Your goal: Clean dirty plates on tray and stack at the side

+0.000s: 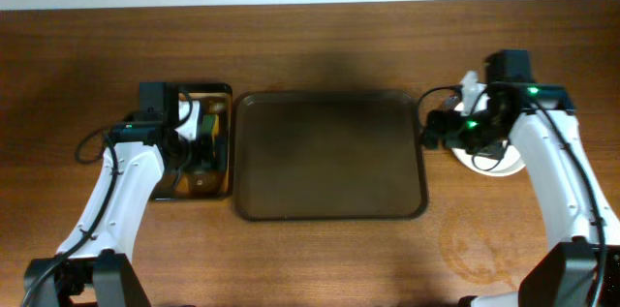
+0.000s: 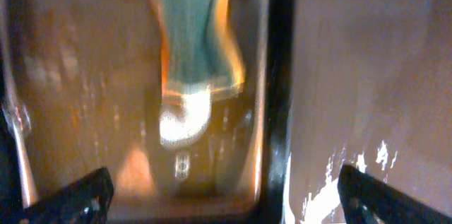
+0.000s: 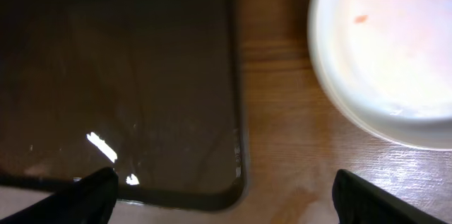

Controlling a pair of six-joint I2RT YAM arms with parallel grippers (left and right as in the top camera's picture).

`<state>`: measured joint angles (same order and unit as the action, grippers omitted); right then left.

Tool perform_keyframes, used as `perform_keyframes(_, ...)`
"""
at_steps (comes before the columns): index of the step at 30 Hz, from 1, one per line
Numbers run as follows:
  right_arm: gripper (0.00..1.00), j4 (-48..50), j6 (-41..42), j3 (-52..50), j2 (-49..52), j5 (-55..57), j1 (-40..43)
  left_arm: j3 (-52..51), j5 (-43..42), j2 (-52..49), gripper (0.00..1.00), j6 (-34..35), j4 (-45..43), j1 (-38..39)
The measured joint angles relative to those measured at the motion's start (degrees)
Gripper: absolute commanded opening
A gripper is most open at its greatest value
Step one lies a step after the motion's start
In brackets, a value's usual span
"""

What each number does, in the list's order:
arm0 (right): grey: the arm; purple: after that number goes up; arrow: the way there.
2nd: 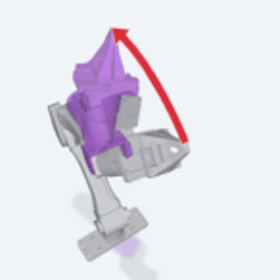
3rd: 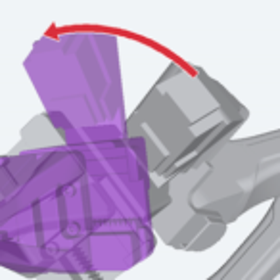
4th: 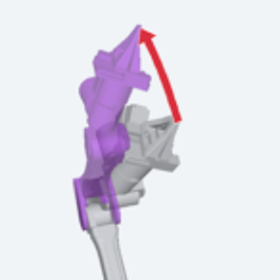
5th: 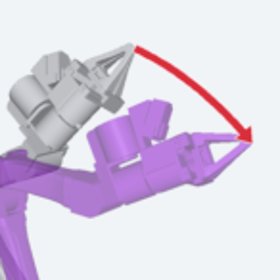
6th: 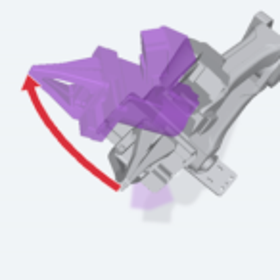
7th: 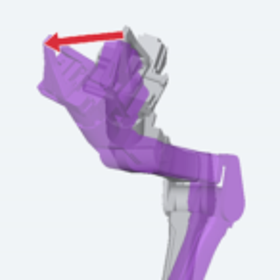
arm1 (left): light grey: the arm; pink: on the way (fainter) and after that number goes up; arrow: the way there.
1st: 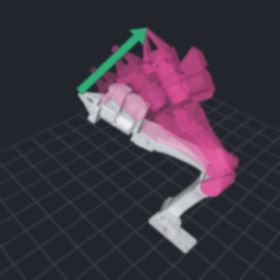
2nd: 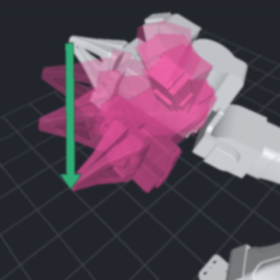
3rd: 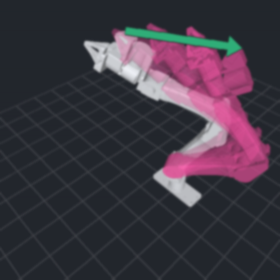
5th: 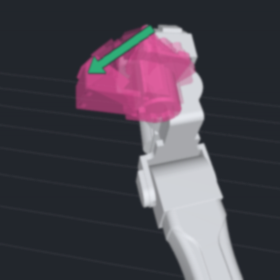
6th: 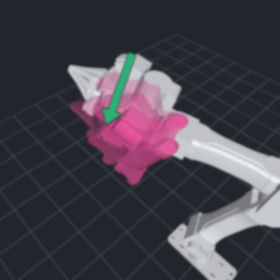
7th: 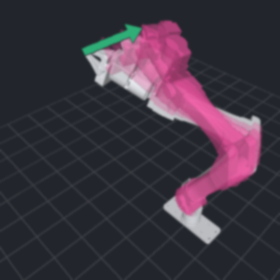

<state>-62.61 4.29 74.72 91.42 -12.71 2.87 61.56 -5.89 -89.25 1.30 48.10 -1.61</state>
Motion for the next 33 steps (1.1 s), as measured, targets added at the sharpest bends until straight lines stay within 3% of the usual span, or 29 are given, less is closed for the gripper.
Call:
perform_keyframes(5, 0.98, -1.60, 1.77, 0.00, -5.14, 2.14, -4.74, -0.15, 1.40, 2.40, 1.00, -0.20, 11.69, 0.00)
perform_keyframes(9, 0.98, 2.80, 3.32, -5.35, -18.29, 3.87, -4.74, -2.49, 0.44, 13.94, 1.00, -1.31, 8.15, 0.00)
perform_keyframes(12, 0.98, 7.43, 4.57, -15.23, -30.86, 4.94, -4.74, -9.73, 0.11, 26.86, 1.00, -1.57, 2.71, 0.00)
perform_keyframes(18, 0.98, 6.58, 4.76, -23.19, -47.10, 6.29, -4.76, -17.44, 0.11, 49.62, 1.00, -1.73, -1.11, 0.00)
perform_keyframes(30, 0.99, 6.51, 4.79, -23.34, -39.12, 6.71, -4.76, -17.53, 0.11, 51.01, 1.00, -1.73, -0.79, 0.00)
perform_keyframes(33, 0.98, 6.54, 4.70, -24.30, -41.20, 7.56, -4.76, -17.53, 0.11, 51.01, 1.00, -1.73, -0.76, 0.00)
